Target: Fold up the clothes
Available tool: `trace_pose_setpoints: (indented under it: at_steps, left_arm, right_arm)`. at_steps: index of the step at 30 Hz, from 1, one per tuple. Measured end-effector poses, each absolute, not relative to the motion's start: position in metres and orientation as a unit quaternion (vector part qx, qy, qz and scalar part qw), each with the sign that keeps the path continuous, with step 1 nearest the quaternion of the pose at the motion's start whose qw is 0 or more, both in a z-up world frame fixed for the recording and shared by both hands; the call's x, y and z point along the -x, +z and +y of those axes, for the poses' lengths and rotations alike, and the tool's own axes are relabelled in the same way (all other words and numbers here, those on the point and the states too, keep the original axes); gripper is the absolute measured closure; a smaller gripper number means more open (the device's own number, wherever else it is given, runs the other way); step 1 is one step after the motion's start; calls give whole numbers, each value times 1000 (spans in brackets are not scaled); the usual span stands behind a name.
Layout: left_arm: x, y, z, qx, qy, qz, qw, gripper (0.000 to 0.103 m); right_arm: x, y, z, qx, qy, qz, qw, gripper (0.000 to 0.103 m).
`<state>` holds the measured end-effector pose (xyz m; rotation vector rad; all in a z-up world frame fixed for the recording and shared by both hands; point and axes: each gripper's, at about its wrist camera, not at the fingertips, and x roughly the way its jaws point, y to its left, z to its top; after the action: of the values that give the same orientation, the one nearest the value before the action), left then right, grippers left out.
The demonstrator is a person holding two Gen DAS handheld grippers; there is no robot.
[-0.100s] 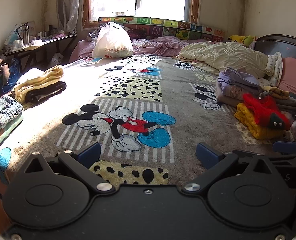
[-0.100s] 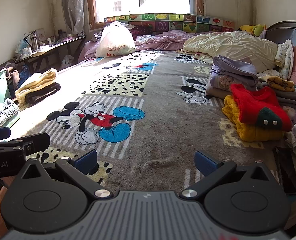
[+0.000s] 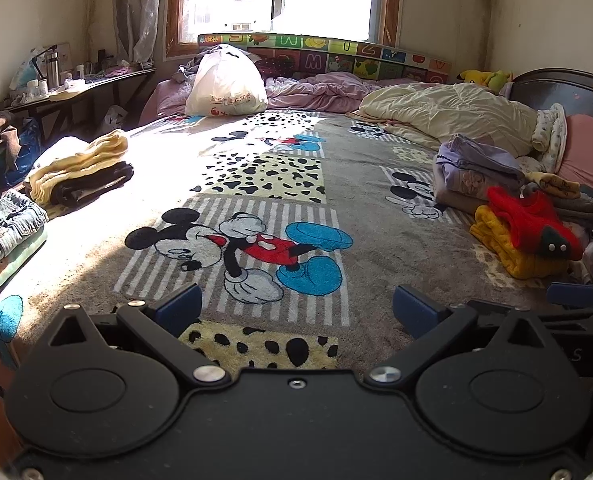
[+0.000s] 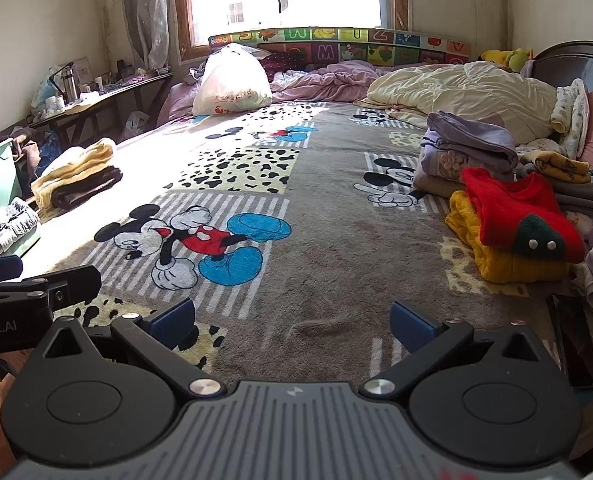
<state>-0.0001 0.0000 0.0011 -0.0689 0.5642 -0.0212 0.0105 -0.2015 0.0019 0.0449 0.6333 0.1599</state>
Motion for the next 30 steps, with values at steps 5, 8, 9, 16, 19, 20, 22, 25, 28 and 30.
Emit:
trace_pose_setpoints:
  at_steps: [5, 8, 9, 16, 19, 20, 22, 25, 28, 30]
  left_arm:
    - [-2, 0, -1, 32, -12, 278, 960, 0]
    - [-1, -1, 0, 32, -13, 278, 960, 0]
    - [-1, -1, 0, 31, -13, 278, 960, 0]
    - [1, 0, -2, 25, -12, 276, 961, 0]
    - [1, -1, -2, 26, -12, 275, 961, 0]
    - [1, -1, -2, 26, -12, 276, 961, 0]
    - [1, -2, -1, 27, -12, 276, 961, 0]
    - [1, -3, 0, 28, -13, 277, 960, 0]
    - [0, -3, 0, 28, -13, 278, 960, 0]
    - [-1, -4, 0, 28, -13, 278, 960, 0]
  right_arm:
    - [-11, 0, -203, -23, 78, 306, 948, 0]
    - [-9, 2, -203, -23, 76, 306, 949, 0]
    - [-10, 1, -202, -23, 76, 306, 949, 0]
    - [-10, 1, -202, -24, 73, 307, 948, 0]
    - [-11, 2, -202, -23, 74, 311, 947, 0]
    - [-11, 2, -202, -22, 74, 312, 947, 0]
    - [-11, 1, -202, -22, 74, 312, 947, 0]
    - [-10, 1, -202, -21, 73, 313, 947, 0]
    - [-12, 0, -202, -21, 72, 314, 946, 0]
    - [-13, -1, -202, -20, 71, 314, 946, 0]
